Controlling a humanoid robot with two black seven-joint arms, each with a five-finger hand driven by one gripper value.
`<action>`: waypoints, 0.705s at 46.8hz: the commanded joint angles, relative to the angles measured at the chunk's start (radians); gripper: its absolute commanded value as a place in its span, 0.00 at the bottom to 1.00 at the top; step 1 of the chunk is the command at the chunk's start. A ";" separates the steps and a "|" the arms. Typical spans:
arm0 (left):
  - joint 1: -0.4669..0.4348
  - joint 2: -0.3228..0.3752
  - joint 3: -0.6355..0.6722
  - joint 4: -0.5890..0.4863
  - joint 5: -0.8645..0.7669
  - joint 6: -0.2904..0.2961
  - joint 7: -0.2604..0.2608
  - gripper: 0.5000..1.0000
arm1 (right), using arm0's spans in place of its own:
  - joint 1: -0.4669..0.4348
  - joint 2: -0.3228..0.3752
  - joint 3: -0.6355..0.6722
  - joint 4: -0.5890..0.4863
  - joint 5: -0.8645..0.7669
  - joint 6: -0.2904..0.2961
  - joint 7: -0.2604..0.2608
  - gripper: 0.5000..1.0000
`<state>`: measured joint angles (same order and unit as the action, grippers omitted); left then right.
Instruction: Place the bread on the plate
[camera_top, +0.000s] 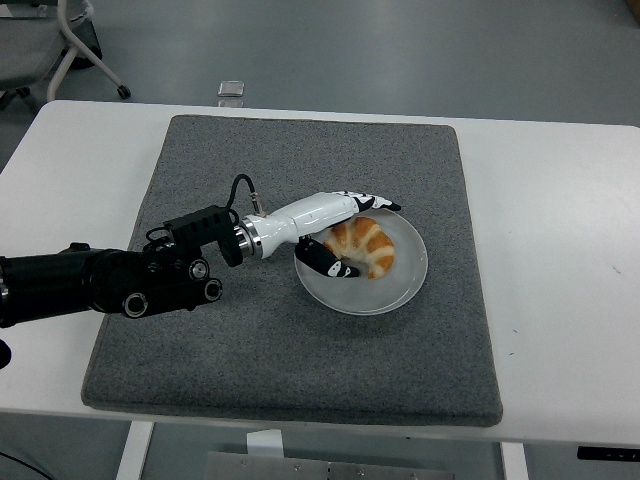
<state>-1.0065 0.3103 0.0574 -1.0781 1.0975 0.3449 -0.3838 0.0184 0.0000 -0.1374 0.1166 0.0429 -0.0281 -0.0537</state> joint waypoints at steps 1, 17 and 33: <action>-0.001 0.001 -0.013 0.000 -0.013 -0.006 0.000 0.98 | 0.000 0.000 -0.001 0.000 0.000 0.001 -0.002 0.86; -0.076 0.012 -0.267 0.059 -0.316 -0.185 0.011 0.98 | 0.000 0.000 -0.001 0.000 0.000 -0.001 -0.002 0.86; -0.080 0.044 -0.459 0.366 -0.789 -0.498 0.014 0.98 | 0.000 0.000 0.001 -0.001 0.000 -0.003 -0.002 0.86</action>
<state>-1.0858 0.3457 -0.3941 -0.7685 0.3672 -0.1114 -0.3695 0.0185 0.0000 -0.1365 0.1162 0.0428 -0.0307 -0.0553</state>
